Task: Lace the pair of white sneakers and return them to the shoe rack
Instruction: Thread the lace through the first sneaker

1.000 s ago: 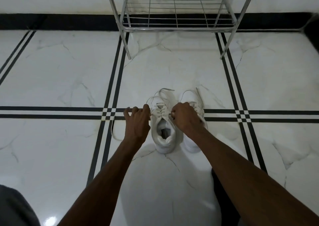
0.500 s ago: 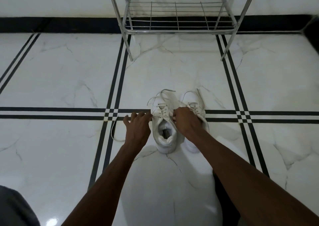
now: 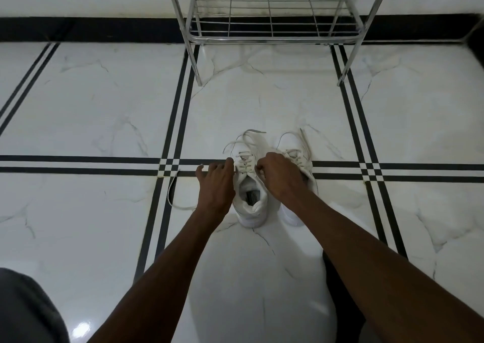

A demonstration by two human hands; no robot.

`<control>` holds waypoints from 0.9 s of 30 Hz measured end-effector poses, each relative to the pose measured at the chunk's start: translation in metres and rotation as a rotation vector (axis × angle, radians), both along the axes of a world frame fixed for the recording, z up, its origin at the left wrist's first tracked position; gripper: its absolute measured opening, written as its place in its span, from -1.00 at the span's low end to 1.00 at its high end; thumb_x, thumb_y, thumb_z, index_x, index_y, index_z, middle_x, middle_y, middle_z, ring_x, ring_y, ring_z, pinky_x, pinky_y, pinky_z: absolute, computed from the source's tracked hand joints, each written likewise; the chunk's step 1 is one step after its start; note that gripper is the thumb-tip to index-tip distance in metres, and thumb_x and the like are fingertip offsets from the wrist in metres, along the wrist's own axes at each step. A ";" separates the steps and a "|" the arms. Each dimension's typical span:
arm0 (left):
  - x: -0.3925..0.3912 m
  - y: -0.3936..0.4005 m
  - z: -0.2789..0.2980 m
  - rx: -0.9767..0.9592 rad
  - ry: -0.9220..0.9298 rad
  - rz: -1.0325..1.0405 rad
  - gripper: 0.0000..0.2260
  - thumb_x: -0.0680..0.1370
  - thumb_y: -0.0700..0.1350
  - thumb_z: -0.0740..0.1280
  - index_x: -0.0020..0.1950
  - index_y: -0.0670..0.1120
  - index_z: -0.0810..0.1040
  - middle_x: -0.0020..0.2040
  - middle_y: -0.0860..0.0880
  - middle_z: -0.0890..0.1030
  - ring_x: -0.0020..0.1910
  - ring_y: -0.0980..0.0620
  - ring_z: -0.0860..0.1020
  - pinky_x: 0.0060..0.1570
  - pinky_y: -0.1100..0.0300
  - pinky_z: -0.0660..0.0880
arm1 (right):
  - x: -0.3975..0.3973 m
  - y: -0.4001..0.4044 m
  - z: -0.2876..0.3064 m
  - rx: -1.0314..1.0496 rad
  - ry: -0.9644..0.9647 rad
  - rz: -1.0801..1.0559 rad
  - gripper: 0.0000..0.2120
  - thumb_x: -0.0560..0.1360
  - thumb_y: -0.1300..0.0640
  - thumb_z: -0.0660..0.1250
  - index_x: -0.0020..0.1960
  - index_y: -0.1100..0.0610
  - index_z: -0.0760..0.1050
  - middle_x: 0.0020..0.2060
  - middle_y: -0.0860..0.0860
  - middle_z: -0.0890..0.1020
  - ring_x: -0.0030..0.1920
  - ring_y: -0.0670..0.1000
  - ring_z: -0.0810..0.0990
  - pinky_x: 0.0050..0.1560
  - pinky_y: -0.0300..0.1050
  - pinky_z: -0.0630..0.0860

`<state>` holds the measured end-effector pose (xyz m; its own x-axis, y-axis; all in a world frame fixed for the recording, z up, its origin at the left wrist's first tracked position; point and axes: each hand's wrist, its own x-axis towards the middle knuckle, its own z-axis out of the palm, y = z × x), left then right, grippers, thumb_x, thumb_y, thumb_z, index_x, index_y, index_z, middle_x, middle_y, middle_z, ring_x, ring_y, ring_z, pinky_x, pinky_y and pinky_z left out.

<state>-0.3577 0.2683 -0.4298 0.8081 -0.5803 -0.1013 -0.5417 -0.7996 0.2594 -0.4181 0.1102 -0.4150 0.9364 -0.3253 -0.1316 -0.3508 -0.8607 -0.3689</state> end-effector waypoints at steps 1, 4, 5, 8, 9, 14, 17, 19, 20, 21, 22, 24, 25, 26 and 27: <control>-0.001 0.002 -0.001 0.007 -0.021 -0.018 -0.64 0.49 -0.34 0.34 0.25 -0.10 0.44 0.16 -0.05 0.65 0.26 -0.14 0.53 0.47 -0.22 0.22 | -0.001 0.001 -0.001 -0.014 -0.005 0.010 -0.87 0.47 0.29 0.31 -0.23 0.15 0.58 -0.22 0.07 0.59 -0.23 0.12 0.62 -0.29 -0.10 0.39; 0.004 0.010 -0.011 -0.095 -0.106 -0.024 -0.69 0.50 -0.37 0.32 0.21 -0.14 0.52 0.01 -0.11 0.69 0.05 -0.19 0.60 0.33 -0.16 0.39 | -0.006 0.009 -0.007 -0.017 -0.017 0.053 -0.89 0.54 0.23 0.32 0.05 0.18 0.55 0.05 0.11 0.57 -0.02 0.17 0.62 -0.14 0.00 0.46; 0.005 0.011 -0.012 -0.140 -0.094 -0.016 -0.72 0.49 -0.39 0.31 0.16 -0.16 0.53 -0.07 -0.13 0.69 -0.07 -0.19 0.60 0.23 -0.15 0.46 | -0.008 0.012 -0.008 -0.001 -0.025 0.047 -0.87 0.54 0.25 0.31 0.09 0.20 0.53 0.08 0.13 0.56 0.01 0.18 0.61 -0.09 0.03 0.49; 0.006 0.010 -0.015 -0.285 0.018 0.007 -0.78 0.46 -0.42 0.34 0.05 -0.21 0.51 -0.21 -0.15 0.65 -0.29 -0.12 0.50 0.02 -0.17 0.55 | -0.011 0.016 -0.015 0.081 -0.078 -0.018 -0.89 0.53 0.29 0.31 0.05 0.23 0.53 0.05 0.15 0.56 -0.01 0.20 0.62 -0.04 0.13 0.58; 0.004 0.009 -0.015 -0.321 0.062 0.021 -0.75 0.45 -0.43 0.34 0.08 -0.22 0.50 -0.17 -0.15 0.67 -0.25 -0.14 0.55 0.10 -0.19 0.54 | -0.010 0.016 -0.015 0.122 -0.082 -0.059 -0.91 0.52 0.29 0.32 0.02 0.23 0.54 0.03 0.15 0.57 -0.03 0.19 0.62 -0.05 0.14 0.58; -0.004 0.010 -0.019 -0.370 0.165 0.085 -0.57 0.39 -0.50 0.21 0.22 -0.21 0.44 0.00 -0.17 0.69 0.10 -0.21 0.64 0.60 -0.18 0.10 | -0.006 0.014 -0.021 0.232 -0.078 -0.199 -0.91 0.45 0.37 0.35 -0.13 0.35 0.63 -0.13 0.23 0.70 -0.11 0.17 0.69 -0.13 0.12 0.64; -0.004 0.010 -0.019 -0.373 0.181 0.091 -0.61 0.42 -0.49 0.23 0.21 -0.22 0.43 0.00 -0.20 0.68 0.09 -0.24 0.64 0.58 -0.21 0.15 | -0.003 0.016 -0.026 0.236 -0.041 -0.282 -0.90 0.48 0.34 0.35 -0.09 0.28 0.64 -0.05 0.19 0.70 -0.03 0.16 0.68 -0.11 -0.01 0.61; -0.003 0.012 -0.020 -0.401 0.193 0.107 -0.69 0.48 -0.43 0.27 0.17 -0.18 0.43 -0.02 -0.15 0.68 0.03 -0.22 0.65 0.52 -0.21 0.26 | 0.001 0.016 -0.031 0.205 0.017 -0.288 -0.88 0.48 0.34 0.32 -0.16 0.26 0.63 -0.08 0.17 0.70 -0.05 0.16 0.68 -0.24 -0.09 0.49; -0.002 0.014 -0.017 -0.421 0.201 0.114 -0.74 0.50 -0.40 0.29 0.14 -0.16 0.43 -0.06 -0.12 0.68 -0.02 -0.20 0.64 0.44 -0.20 0.36 | 0.003 0.015 -0.031 0.191 0.050 -0.272 -0.86 0.47 0.35 0.31 -0.21 0.24 0.62 -0.11 0.17 0.70 -0.08 0.16 0.69 -0.28 -0.12 0.41; -0.001 0.014 -0.014 -0.437 0.209 0.121 -0.78 0.51 -0.37 0.30 0.09 -0.14 0.43 -0.12 -0.08 0.66 -0.10 -0.17 0.61 0.30 -0.15 0.45 | 0.005 0.013 -0.031 0.178 0.074 -0.253 -0.84 0.46 0.36 0.30 -0.24 0.25 0.62 -0.15 0.16 0.70 -0.11 0.15 0.68 -0.30 -0.14 0.37; 0.001 0.014 -0.011 -0.428 0.219 0.121 -0.81 0.51 -0.37 0.30 0.04 -0.13 0.42 -0.17 -0.05 0.63 -0.16 -0.15 0.56 0.12 -0.09 0.47 | 0.006 0.012 -0.030 0.182 0.092 -0.234 -0.82 0.47 0.36 0.29 -0.26 0.25 0.60 -0.19 0.15 0.68 -0.15 0.14 0.67 -0.31 -0.15 0.36; 0.008 0.013 -0.002 -0.342 0.266 0.108 -0.80 0.49 -0.38 0.30 -0.02 -0.12 0.42 -0.17 -0.06 0.58 -0.16 -0.13 0.52 -0.12 0.04 0.43 | 0.005 0.009 -0.024 0.220 0.119 -0.187 -0.77 0.48 0.32 0.30 -0.35 0.23 0.49 -0.29 0.14 0.62 -0.23 0.13 0.61 -0.31 -0.13 0.36; 0.013 0.014 -0.001 -0.290 0.315 0.110 -0.82 0.49 -0.38 0.30 -0.02 -0.12 0.43 -0.13 -0.08 0.58 -0.12 -0.13 0.53 -0.17 0.06 0.44 | 0.004 0.007 -0.021 0.247 0.130 -0.167 -0.76 0.49 0.28 0.30 -0.35 0.21 0.45 -0.29 0.15 0.60 -0.23 0.15 0.60 -0.29 -0.12 0.38; 0.019 0.016 -0.002 -0.251 0.384 0.109 -0.84 0.52 -0.36 0.29 -0.01 -0.14 0.45 -0.10 -0.10 0.57 -0.08 -0.13 0.53 -0.20 0.09 0.45 | 0.004 0.004 -0.017 0.273 0.144 -0.157 -0.78 0.50 0.23 0.30 -0.32 0.22 0.45 -0.25 0.16 0.62 -0.20 0.16 0.62 -0.26 -0.11 0.43; 0.023 0.019 -0.002 -0.227 0.463 0.119 -0.89 0.55 -0.34 0.27 0.00 -0.15 0.46 -0.07 -0.11 0.57 -0.06 -0.12 0.52 -0.20 0.12 0.43 | 0.003 0.001 -0.013 0.296 0.165 -0.152 -0.80 0.50 0.20 0.28 -0.27 0.26 0.48 -0.21 0.17 0.65 -0.16 0.17 0.64 -0.21 -0.09 0.51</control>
